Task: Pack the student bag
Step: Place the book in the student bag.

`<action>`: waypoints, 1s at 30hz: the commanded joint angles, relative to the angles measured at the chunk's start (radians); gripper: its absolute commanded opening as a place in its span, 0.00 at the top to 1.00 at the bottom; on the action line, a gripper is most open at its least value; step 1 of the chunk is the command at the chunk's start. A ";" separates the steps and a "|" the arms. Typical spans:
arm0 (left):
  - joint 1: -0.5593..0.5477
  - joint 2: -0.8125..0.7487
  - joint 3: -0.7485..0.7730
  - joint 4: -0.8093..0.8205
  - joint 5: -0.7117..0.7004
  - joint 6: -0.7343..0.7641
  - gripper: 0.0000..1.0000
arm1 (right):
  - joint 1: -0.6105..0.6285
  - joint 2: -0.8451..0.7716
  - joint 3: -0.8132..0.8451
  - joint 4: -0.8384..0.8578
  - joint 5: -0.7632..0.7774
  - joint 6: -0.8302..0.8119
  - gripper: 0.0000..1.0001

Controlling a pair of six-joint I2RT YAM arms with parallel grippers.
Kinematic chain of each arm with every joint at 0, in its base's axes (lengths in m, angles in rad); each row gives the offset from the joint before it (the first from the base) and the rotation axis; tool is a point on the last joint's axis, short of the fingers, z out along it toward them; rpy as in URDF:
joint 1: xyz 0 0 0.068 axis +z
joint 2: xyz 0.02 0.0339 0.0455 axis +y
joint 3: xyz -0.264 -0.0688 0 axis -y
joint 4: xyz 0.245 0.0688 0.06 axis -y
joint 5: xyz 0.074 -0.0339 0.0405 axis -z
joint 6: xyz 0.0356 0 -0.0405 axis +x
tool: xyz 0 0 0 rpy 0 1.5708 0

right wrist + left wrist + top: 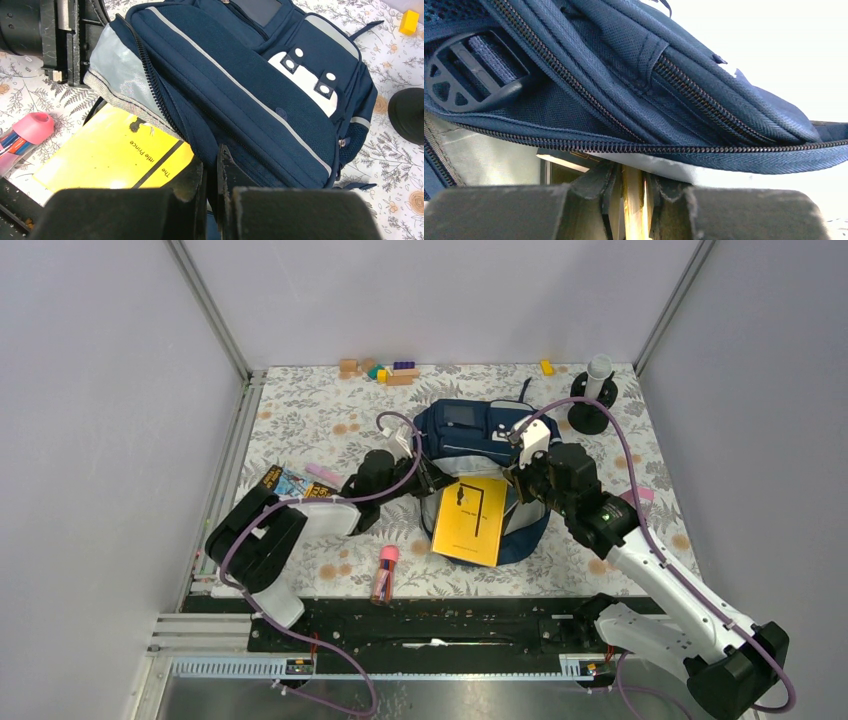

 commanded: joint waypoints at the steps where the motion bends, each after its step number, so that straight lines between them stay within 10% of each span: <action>1: 0.010 0.017 0.062 -0.017 -0.146 0.148 0.95 | -0.004 -0.053 0.040 0.043 0.019 0.035 1.00; 11: 0.010 -0.073 0.091 -0.358 -0.201 0.311 0.11 | -0.004 -0.062 0.028 0.043 0.026 0.033 1.00; 30: 0.010 -0.540 -0.240 -0.478 0.062 0.102 0.01 | -0.004 -0.071 0.026 0.039 0.022 0.023 1.00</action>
